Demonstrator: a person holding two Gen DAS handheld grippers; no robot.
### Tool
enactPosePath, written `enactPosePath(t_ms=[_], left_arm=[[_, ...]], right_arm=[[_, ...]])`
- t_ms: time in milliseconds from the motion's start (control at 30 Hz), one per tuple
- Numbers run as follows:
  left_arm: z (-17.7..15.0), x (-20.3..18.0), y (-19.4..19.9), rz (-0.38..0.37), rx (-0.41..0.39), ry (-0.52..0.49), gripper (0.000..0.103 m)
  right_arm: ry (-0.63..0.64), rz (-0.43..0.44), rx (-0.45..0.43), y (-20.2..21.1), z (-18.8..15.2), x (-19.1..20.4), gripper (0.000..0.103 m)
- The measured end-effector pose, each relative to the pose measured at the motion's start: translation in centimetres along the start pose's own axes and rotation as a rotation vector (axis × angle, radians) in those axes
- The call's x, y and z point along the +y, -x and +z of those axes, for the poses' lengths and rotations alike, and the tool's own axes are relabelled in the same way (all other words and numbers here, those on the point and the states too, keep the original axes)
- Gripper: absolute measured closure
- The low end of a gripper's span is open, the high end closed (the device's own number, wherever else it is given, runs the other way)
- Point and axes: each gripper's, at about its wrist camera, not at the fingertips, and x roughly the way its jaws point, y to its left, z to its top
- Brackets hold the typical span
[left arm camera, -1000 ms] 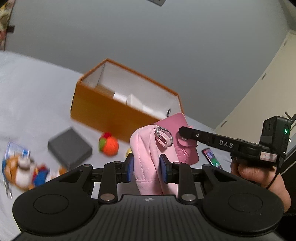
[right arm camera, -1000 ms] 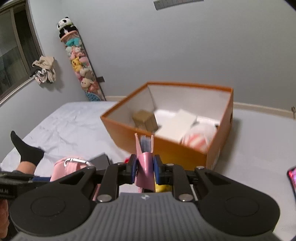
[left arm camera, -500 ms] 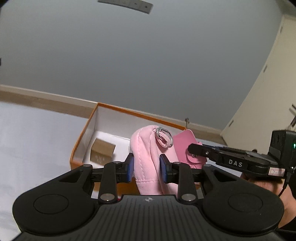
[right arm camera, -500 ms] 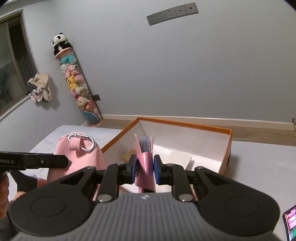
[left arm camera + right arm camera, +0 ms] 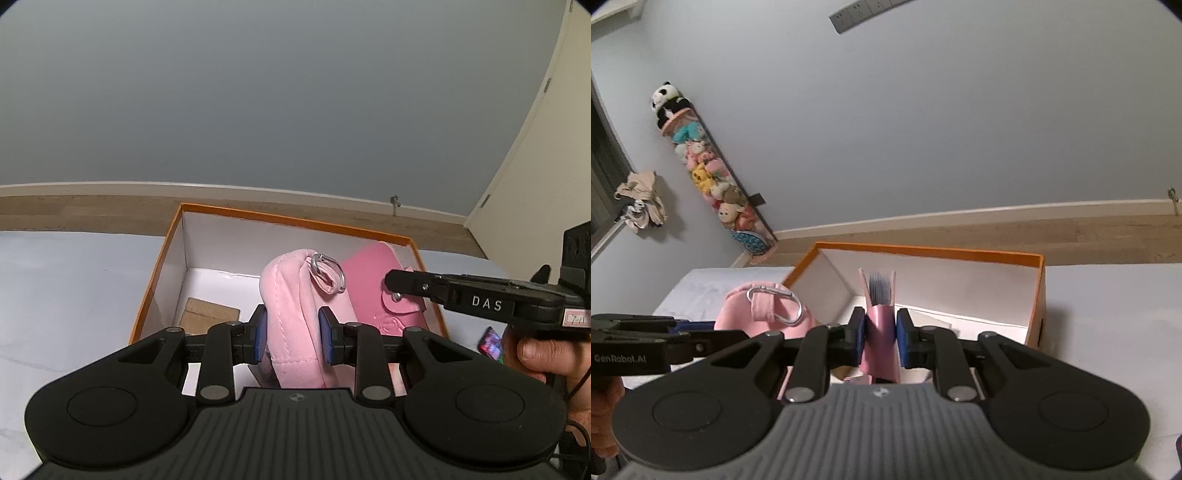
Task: Organize objects
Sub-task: 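Lift and carry the pink pouch and pink wallet over the orange shoebox, then lower into the shoebox and open the left gripper while the right gripper releases the wallet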
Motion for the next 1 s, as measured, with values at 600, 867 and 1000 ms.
enactPosePath(t_ms=[600, 867, 1000], left_arm=[[0.9, 1.9, -5.6, 0.056, 0.166, -0.048, 0.071], [0.1, 1.8, -6.7, 0.069, 0.172, -0.007, 0.062], [0.2, 1.6, -7.1, 0.090, 0.166, -0.002, 0.034]], right_arm=[[-0.173, 0.052, 0.119, -3.8, -0.9, -2.9, 0.084], [-0.079, 0.007, 0.129, -3.9, -0.3, -3.0, 0.082], [-0.046, -0.005, 0.122, -3.7, -0.2, -3.0, 0.080]])
